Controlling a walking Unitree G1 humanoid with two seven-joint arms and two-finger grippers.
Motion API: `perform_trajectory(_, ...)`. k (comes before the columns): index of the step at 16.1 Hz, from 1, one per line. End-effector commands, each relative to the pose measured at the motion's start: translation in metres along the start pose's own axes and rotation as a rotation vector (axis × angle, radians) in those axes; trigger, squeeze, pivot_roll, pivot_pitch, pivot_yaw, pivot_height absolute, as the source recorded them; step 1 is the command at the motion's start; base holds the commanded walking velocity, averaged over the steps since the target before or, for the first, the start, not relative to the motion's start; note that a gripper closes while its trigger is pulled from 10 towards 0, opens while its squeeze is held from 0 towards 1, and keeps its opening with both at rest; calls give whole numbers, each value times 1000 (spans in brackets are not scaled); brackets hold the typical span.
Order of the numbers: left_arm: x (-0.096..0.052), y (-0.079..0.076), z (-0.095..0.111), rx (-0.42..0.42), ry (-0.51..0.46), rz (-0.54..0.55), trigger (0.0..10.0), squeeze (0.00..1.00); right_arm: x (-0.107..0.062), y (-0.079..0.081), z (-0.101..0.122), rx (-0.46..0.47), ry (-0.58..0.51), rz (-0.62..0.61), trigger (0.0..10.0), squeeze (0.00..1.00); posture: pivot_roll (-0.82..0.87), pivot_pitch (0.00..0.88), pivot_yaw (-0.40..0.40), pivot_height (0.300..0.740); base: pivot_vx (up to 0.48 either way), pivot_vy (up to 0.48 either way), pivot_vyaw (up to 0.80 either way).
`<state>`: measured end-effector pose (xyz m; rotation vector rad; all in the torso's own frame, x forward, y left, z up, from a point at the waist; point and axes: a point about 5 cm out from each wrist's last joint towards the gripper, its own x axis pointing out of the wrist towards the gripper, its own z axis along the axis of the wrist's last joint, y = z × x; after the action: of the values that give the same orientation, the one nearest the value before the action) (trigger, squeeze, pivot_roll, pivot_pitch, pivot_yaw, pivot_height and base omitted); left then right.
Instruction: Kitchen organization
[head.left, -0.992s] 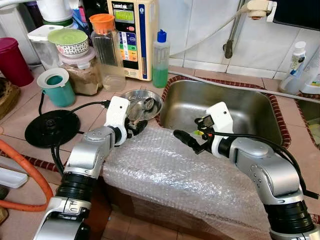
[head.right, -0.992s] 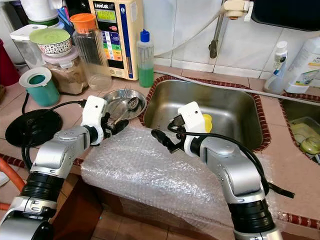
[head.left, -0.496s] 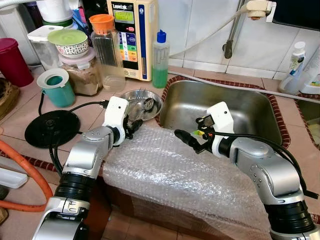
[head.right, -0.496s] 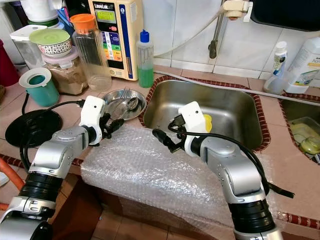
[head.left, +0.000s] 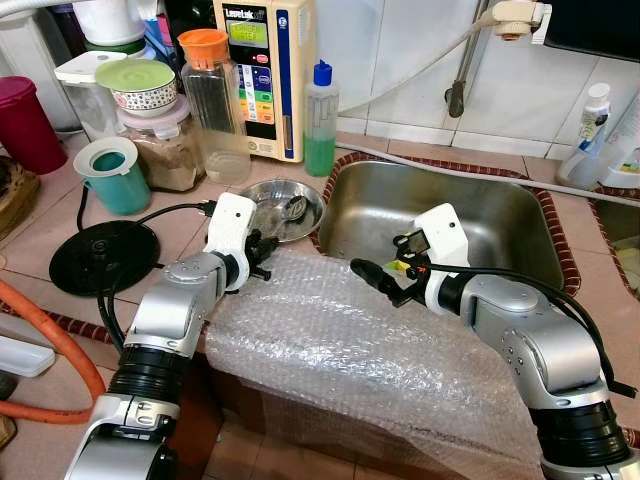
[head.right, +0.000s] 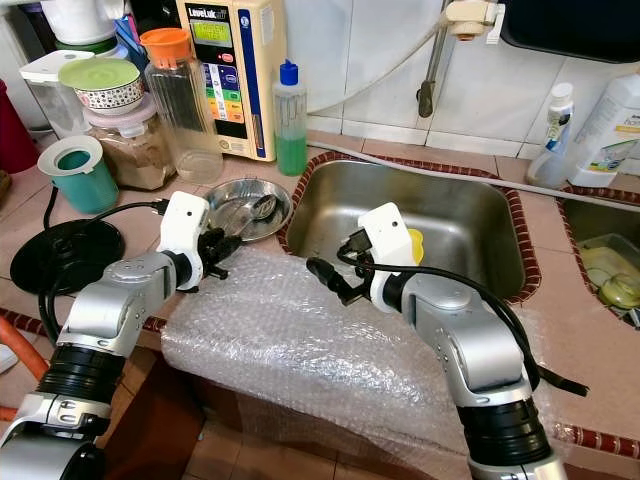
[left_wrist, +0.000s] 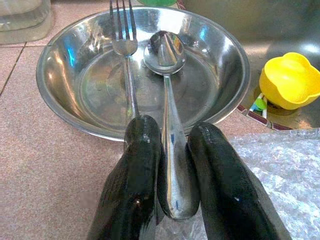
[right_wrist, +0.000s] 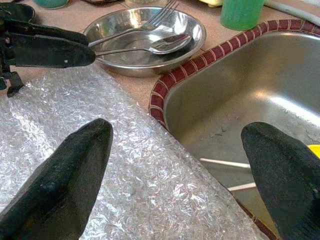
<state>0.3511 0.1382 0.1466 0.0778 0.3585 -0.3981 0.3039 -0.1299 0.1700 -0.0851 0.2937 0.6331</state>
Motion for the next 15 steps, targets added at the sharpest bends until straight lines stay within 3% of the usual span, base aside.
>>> perform_trajectory(1,-1,3,0,7,1,14,0,0,0,-2,3,-18,0,-3,10000,0,36,0,36,740,0,0,0)
perform_trajectory(8,-5,7,12,23,-34,25,0,0,1,-3,1,-19,6,0,10000,0,39,0,32,740,0,0,0)
perform_trajectory(15,-14,21,35,61,-139,92,0,0,4,-4,1,-29,6,-1,10000,0,45,0,25,740,0,0,0)
